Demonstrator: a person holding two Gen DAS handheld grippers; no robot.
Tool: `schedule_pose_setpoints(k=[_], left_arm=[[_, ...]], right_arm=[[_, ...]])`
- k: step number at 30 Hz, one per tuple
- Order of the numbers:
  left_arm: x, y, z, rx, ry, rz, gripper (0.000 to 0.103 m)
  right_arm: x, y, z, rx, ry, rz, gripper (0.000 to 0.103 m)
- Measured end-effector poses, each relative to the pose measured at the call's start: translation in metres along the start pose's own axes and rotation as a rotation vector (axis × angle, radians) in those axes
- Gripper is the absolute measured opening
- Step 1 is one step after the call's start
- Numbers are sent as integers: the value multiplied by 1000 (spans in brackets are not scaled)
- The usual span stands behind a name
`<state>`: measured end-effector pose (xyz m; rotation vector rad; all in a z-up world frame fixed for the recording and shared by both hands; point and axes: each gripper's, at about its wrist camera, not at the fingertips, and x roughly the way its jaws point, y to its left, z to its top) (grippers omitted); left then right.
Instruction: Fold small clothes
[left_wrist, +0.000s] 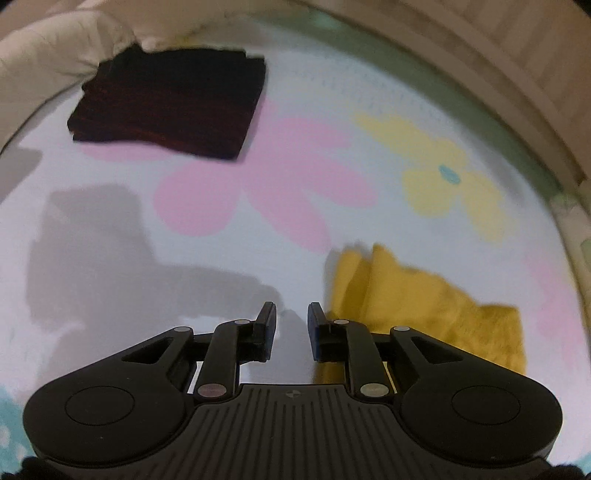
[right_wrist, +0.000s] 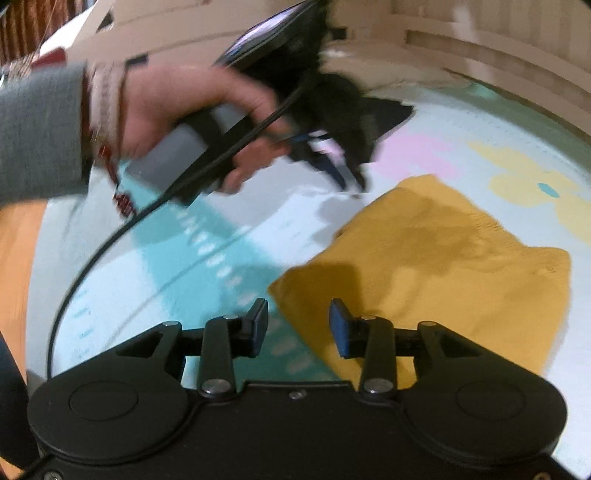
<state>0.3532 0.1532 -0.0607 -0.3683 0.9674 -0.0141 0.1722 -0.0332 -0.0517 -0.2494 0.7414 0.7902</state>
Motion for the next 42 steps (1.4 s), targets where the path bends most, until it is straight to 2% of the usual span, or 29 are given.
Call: schedule_pose_setpoints(k=[4, 7, 9, 12, 15, 18, 19, 21, 24, 28, 32, 34, 36, 39, 42], left_arm=[[-9, -23, 3, 24, -47, -88, 22], [-7, -47, 1, 84, -56, -144, 25], [-2, -63, -2, 138, -58, -155, 25], [13, -82, -11, 228, -45, -116, 25], [30, -87, -16, 273, -23, -61, 25], [33, -72, -20, 235, -27, 27, 28], [31, -66, -20, 204, -34, 22, 28], [29, -57, -18, 165, -31, 13, 28], [27, -50, -20, 190, -26, 68, 31], [22, -36, -15, 129, -1, 11, 33], [11, -20, -11, 62, 13, -40, 44], [1, -11, -12, 38, 15, -67, 52], [-9, -4, -14, 19, 18, -97, 54], [-21, 2, -24, 15, 60, -167, 61], [-24, -2, -38, 47, 112, -205, 62]], right_arm=[[-14, -30, 8, 97, -60, -50, 52], [-18, -58, 10, 205, -72, -117, 54], [-18, -80, 10, 280, -70, -157, 54], [-21, -106, 6, 382, -63, -215, 54], [-22, -127, 1, 447, -58, -259, 54], [-23, -144, -4, 497, -54, -280, 54], [-23, -150, -5, 517, -55, -281, 54], [-21, -161, -9, 556, -54, -274, 54], [-16, -177, -12, 616, -52, -237, 54], [-2, -199, -15, 703, -54, -149, 64], [22, -218, -25, 799, -26, -100, 65], [24, -227, -32, 861, -61, -52, 65], [26, -236, -34, 901, -74, -19, 65], [28, -245, -35, 920, -81, 14, 65], [30, -247, -38, 929, -88, 38, 65]])
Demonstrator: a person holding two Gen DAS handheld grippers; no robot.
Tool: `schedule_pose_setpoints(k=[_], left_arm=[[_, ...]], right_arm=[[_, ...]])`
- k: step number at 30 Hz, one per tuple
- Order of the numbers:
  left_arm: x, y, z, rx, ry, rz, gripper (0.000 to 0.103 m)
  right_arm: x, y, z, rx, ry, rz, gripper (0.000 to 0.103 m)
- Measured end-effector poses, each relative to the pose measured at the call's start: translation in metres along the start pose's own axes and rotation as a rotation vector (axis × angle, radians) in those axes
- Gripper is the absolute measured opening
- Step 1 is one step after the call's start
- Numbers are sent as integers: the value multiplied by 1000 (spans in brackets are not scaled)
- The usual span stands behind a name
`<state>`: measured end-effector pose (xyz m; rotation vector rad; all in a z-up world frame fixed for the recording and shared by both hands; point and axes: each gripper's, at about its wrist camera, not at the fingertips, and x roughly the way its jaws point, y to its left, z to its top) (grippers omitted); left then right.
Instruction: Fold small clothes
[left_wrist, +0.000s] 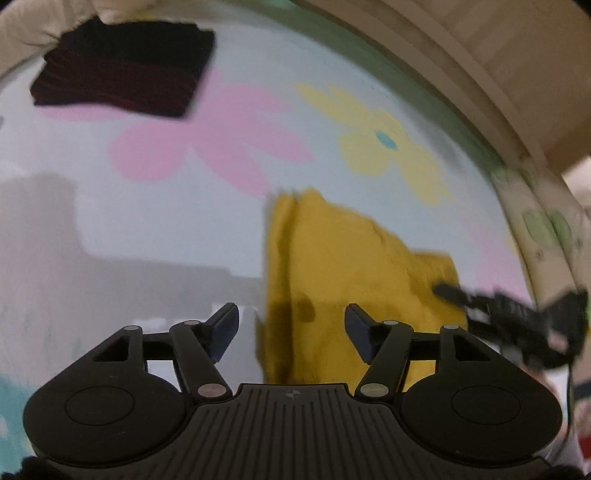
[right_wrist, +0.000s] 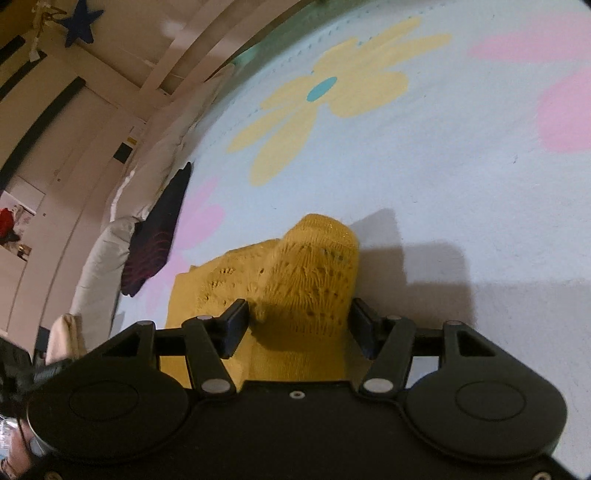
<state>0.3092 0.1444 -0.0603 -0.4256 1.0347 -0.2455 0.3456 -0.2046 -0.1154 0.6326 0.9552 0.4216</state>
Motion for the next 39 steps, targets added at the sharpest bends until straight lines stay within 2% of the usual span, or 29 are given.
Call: schedule_pose_setpoints(k=[3, 6, 8, 10, 14, 15, 16, 17, 18, 19, 20, 22, 25, 30, 33, 39], left_arm=[[8, -11, -16, 60, 93, -17, 67], [16, -21, -32, 145, 155, 11, 67], [17, -29, -40, 188, 125, 33, 70], [19, -34, -44, 175, 100, 31, 77], [30, -44, -41, 170, 104, 13, 76], [28, -42, -40, 166, 102, 7, 70], [29, -43, -39, 152, 91, 11, 56], [29, -42, -39, 136, 78, 39, 47], [29, -41, -40, 124, 65, 65, 29], [27, -40, -39, 109, 62, 58, 20], [26, -38, -39, 81, 66, 27, 17], [22, -38, -40, 46, 61, 20, 14], [10, -48, -44, 79, 30, 25, 13], [-17, -61, -50, 74, 5, -48, 11], [-30, -72, -65, 89, 15, -95, 11], [-51, -99, -105, 133, 39, -171, 11]], right_arm=[[0, -1, 1, -2, 9, 7, 66], [0, 0, 2, -16, 20, 6, 66], [0, 1, 2, -25, 27, 8, 66], [3, 3, 4, -33, 35, 11, 66], [5, 4, 3, -41, 40, 29, 67], [6, 5, 2, -51, 44, 31, 66], [7, 6, 2, -62, 42, 25, 62], [7, 7, 2, -73, 41, 15, 53], [8, 7, 1, -79, 45, 7, 49], [8, 7, 0, -83, 44, 6, 47], [7, 9, -1, -94, 35, 4, 44], [5, 14, -2, -119, 30, -17, 42], [-2, 29, -1, -147, 21, -48, 39], [-27, 55, -2, -193, 23, -93, 37], [-52, 67, -6, -217, 28, -121, 37], [-104, 66, -32, -177, 22, -163, 37]])
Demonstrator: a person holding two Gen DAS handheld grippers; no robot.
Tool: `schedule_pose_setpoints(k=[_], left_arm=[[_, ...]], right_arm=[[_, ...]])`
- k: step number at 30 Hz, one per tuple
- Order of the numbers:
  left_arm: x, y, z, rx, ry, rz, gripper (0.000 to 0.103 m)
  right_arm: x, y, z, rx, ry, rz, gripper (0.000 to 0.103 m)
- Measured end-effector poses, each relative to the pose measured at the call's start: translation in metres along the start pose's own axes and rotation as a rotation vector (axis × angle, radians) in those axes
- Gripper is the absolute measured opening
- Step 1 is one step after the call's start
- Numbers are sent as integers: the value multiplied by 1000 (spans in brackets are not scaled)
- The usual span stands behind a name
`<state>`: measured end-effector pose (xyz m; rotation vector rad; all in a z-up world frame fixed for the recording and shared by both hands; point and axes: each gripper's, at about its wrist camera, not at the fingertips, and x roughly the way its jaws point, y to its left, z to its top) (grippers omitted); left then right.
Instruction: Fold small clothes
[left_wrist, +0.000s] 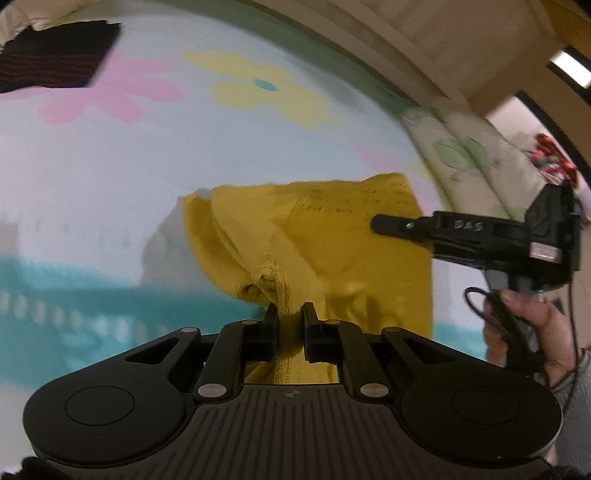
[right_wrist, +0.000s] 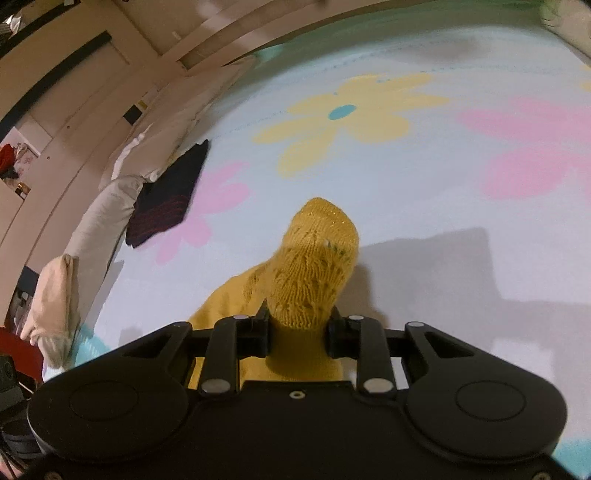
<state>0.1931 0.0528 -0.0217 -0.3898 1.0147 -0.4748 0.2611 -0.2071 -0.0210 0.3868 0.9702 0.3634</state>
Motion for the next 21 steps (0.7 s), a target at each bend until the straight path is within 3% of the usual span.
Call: schedule_pose_setpoints(k=[6, 9, 11, 14, 16, 20, 21], left_arm=[[-2, -20, -42, 9, 64, -32, 11], [8, -20, -65, 22, 117, 35, 9], [19, -14, -83, 18, 178, 94, 9], [31, -1, -101, -5, 260, 136, 9], [22, 1, -100, 5, 228, 126, 9], [2, -5, -72, 38, 91, 110, 11], [2, -6, -61, 38, 65, 111, 16]], right_arm=[[-45, -18, -39, 44, 17, -48, 37], [-53, -32, -56, 63, 34, -86, 38], [-45, -46, -64, 60, 82, -123, 49], [-35, -63, -74, 45, 109, -274, 62], [-41, -69, -74, 57, 85, -262, 62], [-70, -66, -64, 49, 0, -236, 63], [-77, -64, -61, 43, -16, -232, 63]])
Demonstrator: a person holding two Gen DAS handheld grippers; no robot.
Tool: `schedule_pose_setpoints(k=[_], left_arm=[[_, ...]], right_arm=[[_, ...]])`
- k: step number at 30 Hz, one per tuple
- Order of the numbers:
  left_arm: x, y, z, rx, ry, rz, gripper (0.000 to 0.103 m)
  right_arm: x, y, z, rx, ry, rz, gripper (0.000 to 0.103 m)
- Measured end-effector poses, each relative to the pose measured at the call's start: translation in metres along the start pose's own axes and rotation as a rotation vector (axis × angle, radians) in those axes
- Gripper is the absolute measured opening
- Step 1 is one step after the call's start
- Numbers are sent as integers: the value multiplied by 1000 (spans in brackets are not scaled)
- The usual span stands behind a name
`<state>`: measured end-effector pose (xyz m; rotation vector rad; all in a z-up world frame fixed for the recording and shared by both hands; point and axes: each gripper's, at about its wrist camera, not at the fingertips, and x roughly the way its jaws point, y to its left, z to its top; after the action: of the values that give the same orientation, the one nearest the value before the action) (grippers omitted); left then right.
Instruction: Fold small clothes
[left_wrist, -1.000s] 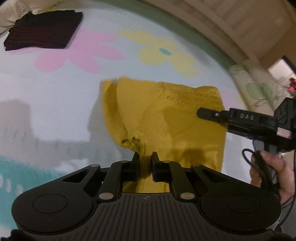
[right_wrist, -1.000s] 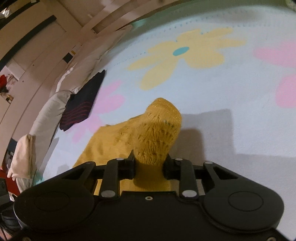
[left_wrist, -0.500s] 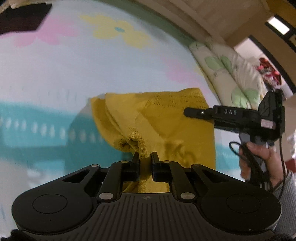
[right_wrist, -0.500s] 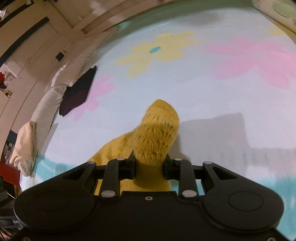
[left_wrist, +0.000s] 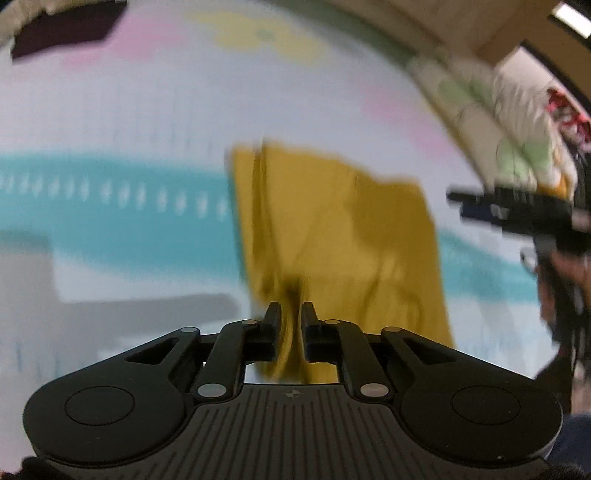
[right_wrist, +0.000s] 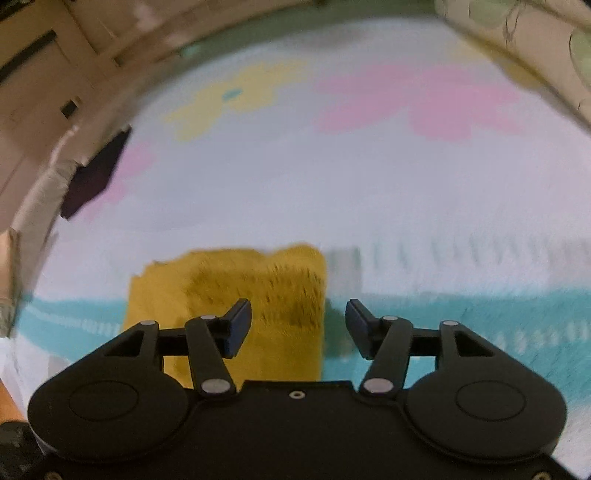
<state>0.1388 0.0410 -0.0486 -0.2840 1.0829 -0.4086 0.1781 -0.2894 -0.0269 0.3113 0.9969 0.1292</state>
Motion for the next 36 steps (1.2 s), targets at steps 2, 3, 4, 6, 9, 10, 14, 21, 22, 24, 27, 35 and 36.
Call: schedule_pose_setpoints(k=[2, 3, 4, 6, 9, 10, 14, 21, 22, 24, 27, 35, 36], left_arm=[[4, -3, 21, -15, -26, -5, 32], [6, -4, 30, -24, -32, -8, 39], [12, -3, 42, -31, -35, -10, 44], [28, -6, 62, -43, -34, 12, 47], [45, -12, 73, -35, -14, 19, 47], [54, -12, 78, -36, -5, 25, 47], [76, -9, 82, -34, 12, 54, 47], [91, -10, 79, -61, 41, -8, 36], [91, -14, 78, -38, 42, 1, 15], [90, -22, 77, -9, 24, 15, 11], [76, -34, 71, 28, -32, 35, 9], [70, -13, 66, -17, -41, 105, 9], [78, -7, 65, -36, -24, 120, 10]], right_arm=[[-9, 0, 1, -4, -23, 17, 63], [-12, 1, 1, -2, -30, 30, 63], [-14, 3, 1, 0, -36, 44, 63], [-18, 8, -5, -4, -44, 71, 63], [-14, 17, -10, -58, -38, 78, 63], [-13, 21, -13, -81, -37, 71, 63], [-11, 28, -25, -128, -32, 78, 63], [-12, 22, -31, -130, -14, 114, 63], [-11, 21, -31, -134, -13, 113, 63], [-11, 20, -32, -135, -8, 113, 63], [-12, 15, -32, -127, -2, 117, 63], [-15, 9, -33, -110, 0, 100, 63], [-12, 9, -33, -113, 8, 96, 63]])
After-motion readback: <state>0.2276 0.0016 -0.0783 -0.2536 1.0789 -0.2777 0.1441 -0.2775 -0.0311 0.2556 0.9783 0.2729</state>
